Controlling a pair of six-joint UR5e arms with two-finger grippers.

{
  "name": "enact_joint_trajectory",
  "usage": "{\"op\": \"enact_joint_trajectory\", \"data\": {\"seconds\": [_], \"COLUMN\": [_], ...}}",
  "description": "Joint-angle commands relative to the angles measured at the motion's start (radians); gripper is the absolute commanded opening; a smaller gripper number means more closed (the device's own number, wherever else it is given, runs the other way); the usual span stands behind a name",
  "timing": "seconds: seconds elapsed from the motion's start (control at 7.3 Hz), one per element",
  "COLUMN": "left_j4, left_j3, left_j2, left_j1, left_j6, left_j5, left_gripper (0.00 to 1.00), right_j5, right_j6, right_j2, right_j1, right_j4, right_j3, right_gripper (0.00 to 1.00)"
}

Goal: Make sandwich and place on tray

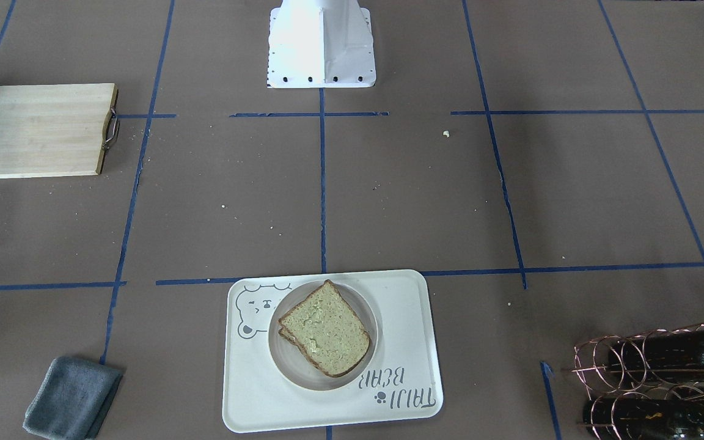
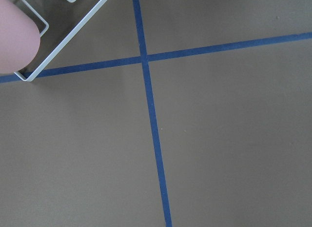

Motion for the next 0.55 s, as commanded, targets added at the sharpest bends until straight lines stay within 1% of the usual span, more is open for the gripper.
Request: {"op": "enact_joint_trajectory", "data": {"seconds": [0.0, 0.14, 0.41], "left_j4": [-0.006, -0.006, 0.075], "left_j3": [-0.008, 0.007, -0.017], "left_j2": [-0.015, -0.028, -0.063], "left_j1": [0.001, 0.001, 0.002], "left_j6": [-0.009, -0.003, -0.001], "left_j5": [0.009, 0.004, 0.006], "left_gripper": [1.0, 1.0, 1.0], "right_j5": [-0.015, -0.01, -0.007], "right_j6": [-0.07, -0.07, -0.068], "right_j2": [-0.004, -0.007, -0.026], "right_j1": [0.031, 0.031, 0.03], "right_j4": [-0.081, -0.079, -0.076], "right_j3": [0.03, 0.03, 0.032], "right_gripper": [1.0, 1.0, 1.0]}}
